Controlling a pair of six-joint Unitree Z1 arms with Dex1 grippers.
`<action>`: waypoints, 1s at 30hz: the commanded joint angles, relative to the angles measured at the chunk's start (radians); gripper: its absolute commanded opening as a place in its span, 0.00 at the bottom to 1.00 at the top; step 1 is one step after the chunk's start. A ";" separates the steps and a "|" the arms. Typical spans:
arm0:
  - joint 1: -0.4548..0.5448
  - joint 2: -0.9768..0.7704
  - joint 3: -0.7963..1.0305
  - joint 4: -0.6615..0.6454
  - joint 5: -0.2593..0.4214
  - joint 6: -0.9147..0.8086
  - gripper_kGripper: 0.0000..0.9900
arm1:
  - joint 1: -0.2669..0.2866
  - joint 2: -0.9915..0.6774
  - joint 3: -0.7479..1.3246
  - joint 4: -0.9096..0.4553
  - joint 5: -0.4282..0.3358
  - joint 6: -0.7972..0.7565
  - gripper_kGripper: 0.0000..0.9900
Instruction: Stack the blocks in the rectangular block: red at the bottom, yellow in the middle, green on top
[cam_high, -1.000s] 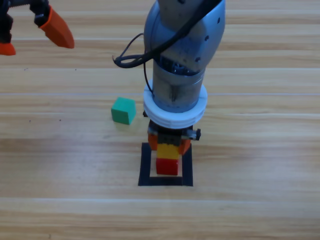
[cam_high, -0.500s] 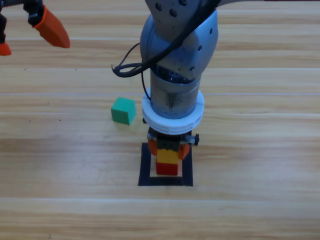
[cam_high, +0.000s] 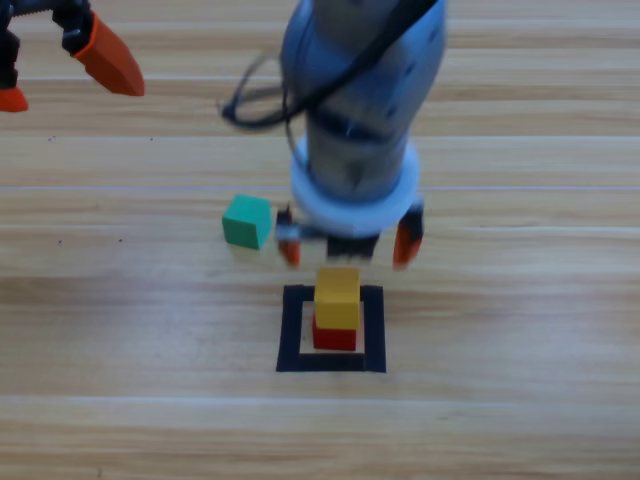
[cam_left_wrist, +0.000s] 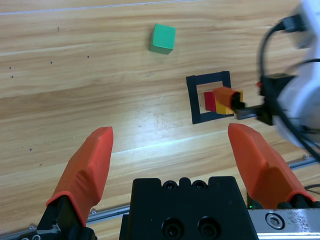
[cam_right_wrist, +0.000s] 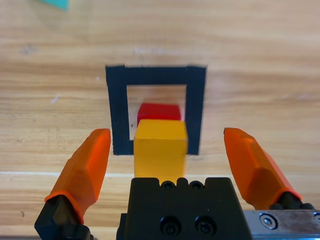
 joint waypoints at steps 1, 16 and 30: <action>0.035 -0.023 0.021 -0.019 0.018 -0.013 1.00 | 0.075 -0.435 0.189 -0.074 -0.140 -0.097 1.00; 0.144 0.371 -0.388 0.068 -0.009 0.195 0.98 | -0.130 -1.137 1.223 -0.783 0.072 -0.585 1.00; 0.158 0.720 -0.551 0.111 0.008 0.331 0.98 | -0.130 -1.050 1.214 -0.783 0.147 -0.625 1.00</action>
